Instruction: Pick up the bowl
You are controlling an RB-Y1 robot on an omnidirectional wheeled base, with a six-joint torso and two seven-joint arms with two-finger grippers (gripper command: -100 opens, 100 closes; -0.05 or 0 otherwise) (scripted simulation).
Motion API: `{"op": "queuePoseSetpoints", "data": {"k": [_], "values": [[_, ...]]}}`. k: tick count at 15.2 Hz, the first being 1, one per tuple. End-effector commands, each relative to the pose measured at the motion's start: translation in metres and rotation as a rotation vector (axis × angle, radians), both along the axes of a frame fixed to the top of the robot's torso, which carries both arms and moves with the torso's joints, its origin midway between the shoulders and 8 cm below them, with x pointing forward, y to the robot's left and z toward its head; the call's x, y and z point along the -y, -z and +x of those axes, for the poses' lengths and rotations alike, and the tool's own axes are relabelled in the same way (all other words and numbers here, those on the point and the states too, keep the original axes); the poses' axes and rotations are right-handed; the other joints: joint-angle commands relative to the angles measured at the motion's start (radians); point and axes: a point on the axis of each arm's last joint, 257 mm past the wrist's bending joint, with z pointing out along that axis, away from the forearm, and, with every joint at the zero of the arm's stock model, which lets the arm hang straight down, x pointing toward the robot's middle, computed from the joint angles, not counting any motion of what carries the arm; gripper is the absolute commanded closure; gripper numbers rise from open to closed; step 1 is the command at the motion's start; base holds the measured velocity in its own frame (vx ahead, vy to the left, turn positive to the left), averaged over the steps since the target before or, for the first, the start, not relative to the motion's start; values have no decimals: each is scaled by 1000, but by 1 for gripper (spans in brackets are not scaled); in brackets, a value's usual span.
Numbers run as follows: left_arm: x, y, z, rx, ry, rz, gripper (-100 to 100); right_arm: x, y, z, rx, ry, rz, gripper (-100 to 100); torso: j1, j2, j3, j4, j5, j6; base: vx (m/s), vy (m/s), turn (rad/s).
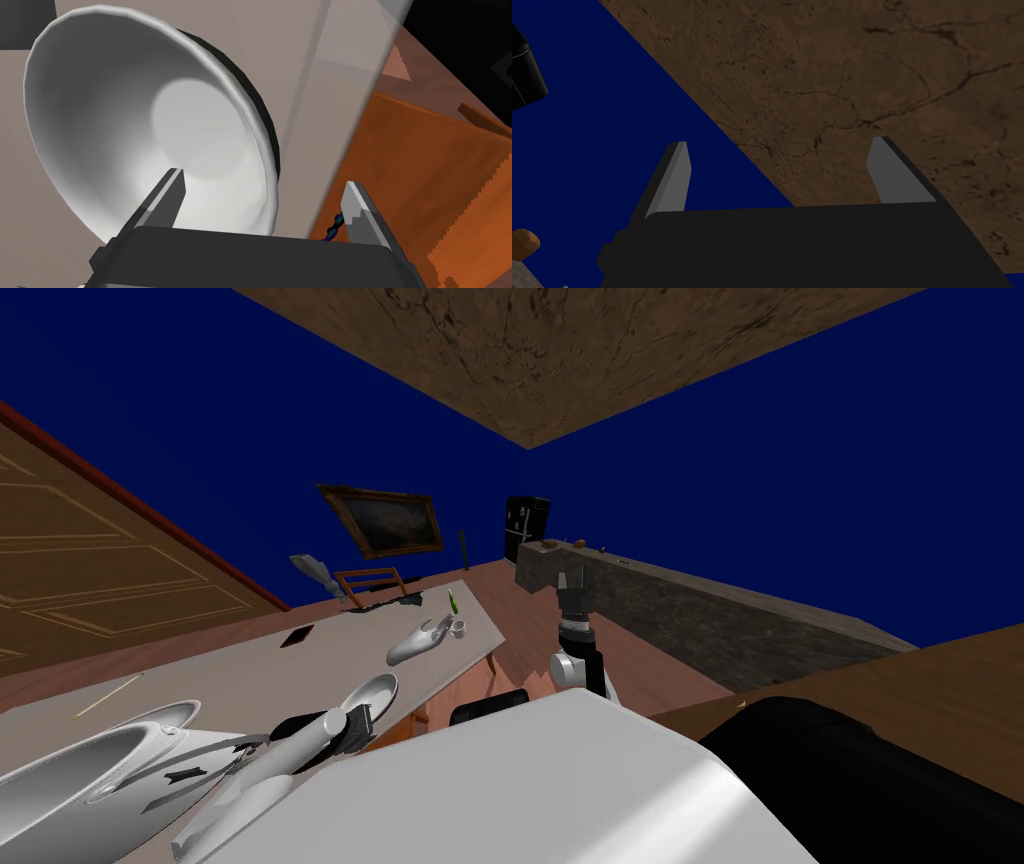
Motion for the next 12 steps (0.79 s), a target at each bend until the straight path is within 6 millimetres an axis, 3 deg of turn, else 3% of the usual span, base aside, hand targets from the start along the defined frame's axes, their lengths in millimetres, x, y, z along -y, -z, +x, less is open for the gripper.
{"op": "queuePoseSetpoints", "data": {"k": [1,2,3,7,11,12], "values": [[8,8,0,3,1,1,-100,0,0,0,0,0,0,0,0,0,0,0,0,0,17,3,51],[4,3,0,1,1,1,-100,0,0,0,0,0,0,0,-2,0,0,0,0,0,9,0,23],[5,4,0,2,1,2,100,0,0,0,0,0,0,0,-3,1,0,0,-1,0,0,0,0],[5,4,0,1,1,1,100,0,0,0,0,0,0,0,-4,2,1,1,-1,0,0,0,0],[-12,-14,2,-1,0,1,100,0,0,0,0,0,0,0,-7,4,2,2,-3,0,-22,-35,-26],[-8,-11,3,3,-1,3,100,0,0,0,0,0,0,0,-7,4,3,2,-3,0,-20,-24,7]]}}
